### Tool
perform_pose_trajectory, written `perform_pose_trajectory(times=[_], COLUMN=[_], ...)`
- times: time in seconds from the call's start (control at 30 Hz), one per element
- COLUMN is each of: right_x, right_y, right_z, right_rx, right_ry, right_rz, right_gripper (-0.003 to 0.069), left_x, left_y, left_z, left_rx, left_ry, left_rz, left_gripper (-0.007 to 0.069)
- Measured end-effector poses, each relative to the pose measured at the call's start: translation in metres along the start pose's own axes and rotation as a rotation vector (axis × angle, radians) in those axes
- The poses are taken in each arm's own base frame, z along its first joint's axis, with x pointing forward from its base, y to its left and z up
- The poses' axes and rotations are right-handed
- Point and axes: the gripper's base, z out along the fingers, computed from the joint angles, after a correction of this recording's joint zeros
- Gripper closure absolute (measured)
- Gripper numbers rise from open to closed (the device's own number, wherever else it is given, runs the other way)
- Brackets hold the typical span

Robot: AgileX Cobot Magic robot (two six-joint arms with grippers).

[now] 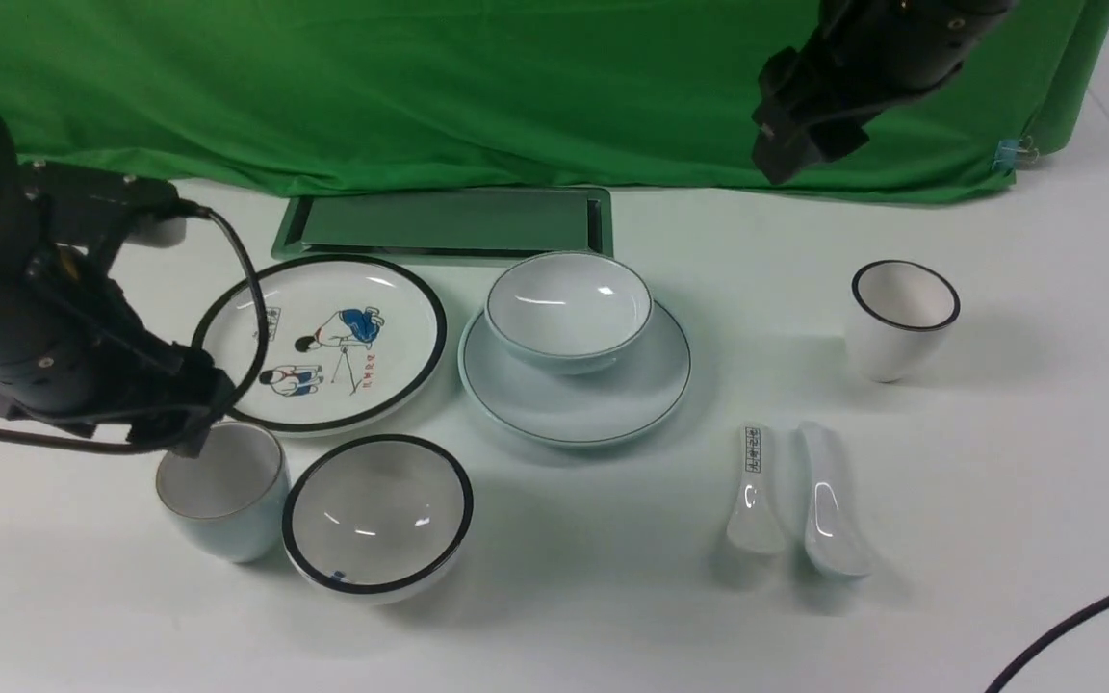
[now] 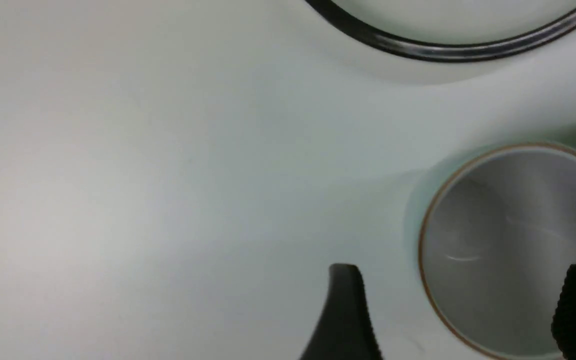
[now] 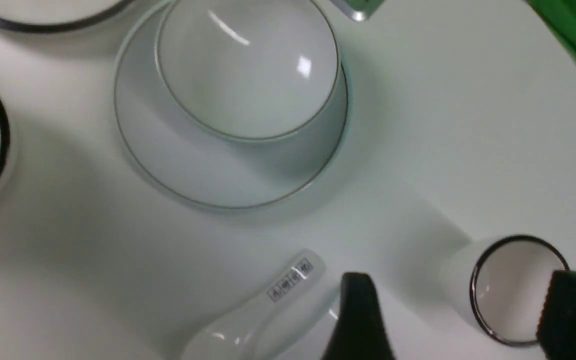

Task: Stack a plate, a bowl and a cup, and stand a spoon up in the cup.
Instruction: Use the left arm to grab a blue teacup, then use the left arm to put the blue teacup into the blue rice bowl in the middle

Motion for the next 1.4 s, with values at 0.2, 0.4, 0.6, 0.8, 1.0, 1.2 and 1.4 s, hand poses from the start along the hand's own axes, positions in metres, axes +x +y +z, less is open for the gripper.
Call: perform_pose_trajectory(times=[0.2, 0.4, 0.6, 0.8, 1.0, 1.2, 1.4], right_x=[0.013, 0.018, 0.019, 0.023, 0.034, 0.056, 0.070], right_y=[0.004, 0.005, 0.005, 0.004, 0.007, 0.015, 0.019], right_z=[0.011, 0.019, 0.019, -0.011, -0.075, -0.122, -0.126], right_rx=[-0.010, -0.018, -0.017, 0.007, 0.056, 0.085, 0.080], right_ry=[0.067, 0.099, 0.099, 0.043, -0.092, -0.181, -0.169], right_rz=[-0.008, -0.011, -0.013, -0.007, 0.018, 0.034, 0.041], right_gripper=[0.0170, 0.0170, 0.0170, 0.0170, 0.0170, 0.0170, 0.0170], left_x=[-0.003, -0.007, -0.038, -0.099, -0.150, -0.192, -0.201], left_y=[0.000, 0.000, -0.006, -0.060, -0.113, -0.132, -0.138], left_z=[0.036, 0.046, -0.001, -0.053, -0.020, 0.046, 0.082], left_rx=[-0.007, 0.000, 0.075, 0.195, 0.262, 0.258, 0.261], left_ry=[0.085, 0.109, -0.049, -0.266, -0.203, -0.133, -0.110], left_rz=[0.008, 0.019, 0.045, 0.227, 0.331, 0.324, 0.273], left_gripper=[0.0299, 0.0617, 0.0631, 0.0631, 0.0631, 0.0631, 0.0631])
